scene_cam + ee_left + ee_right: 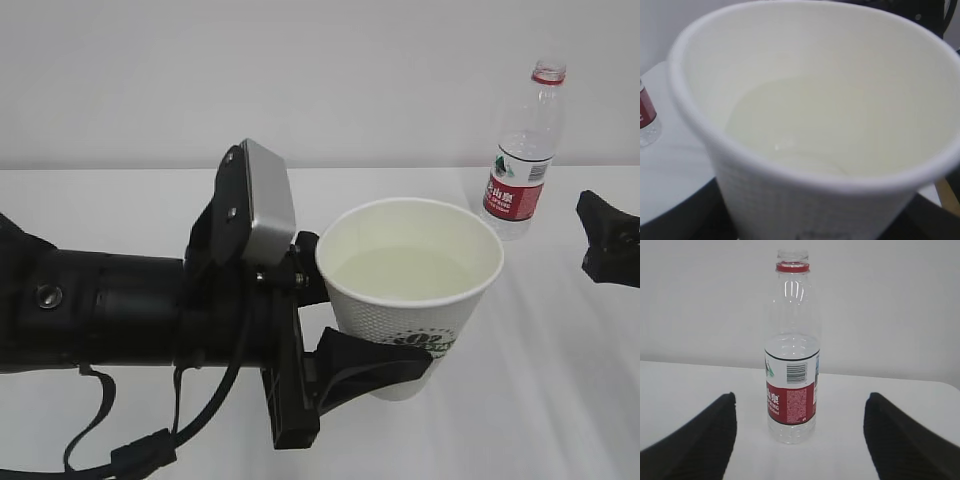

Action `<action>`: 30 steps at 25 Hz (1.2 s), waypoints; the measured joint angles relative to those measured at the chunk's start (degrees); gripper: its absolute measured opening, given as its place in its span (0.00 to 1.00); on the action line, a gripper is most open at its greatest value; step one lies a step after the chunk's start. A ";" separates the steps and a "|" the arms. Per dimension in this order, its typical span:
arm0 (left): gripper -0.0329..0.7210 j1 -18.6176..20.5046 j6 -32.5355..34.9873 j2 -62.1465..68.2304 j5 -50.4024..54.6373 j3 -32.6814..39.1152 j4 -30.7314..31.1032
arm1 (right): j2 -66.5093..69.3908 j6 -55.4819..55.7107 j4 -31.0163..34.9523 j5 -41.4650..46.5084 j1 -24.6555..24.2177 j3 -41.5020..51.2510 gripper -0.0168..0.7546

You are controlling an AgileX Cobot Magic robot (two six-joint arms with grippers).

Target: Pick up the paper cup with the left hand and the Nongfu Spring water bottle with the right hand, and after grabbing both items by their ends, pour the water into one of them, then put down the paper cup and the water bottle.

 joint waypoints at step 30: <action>0.71 16.61 6.08 0.00 1.43 0.00 -9.93 | -0.11 0.00 -0.09 0.00 0.00 0.00 0.79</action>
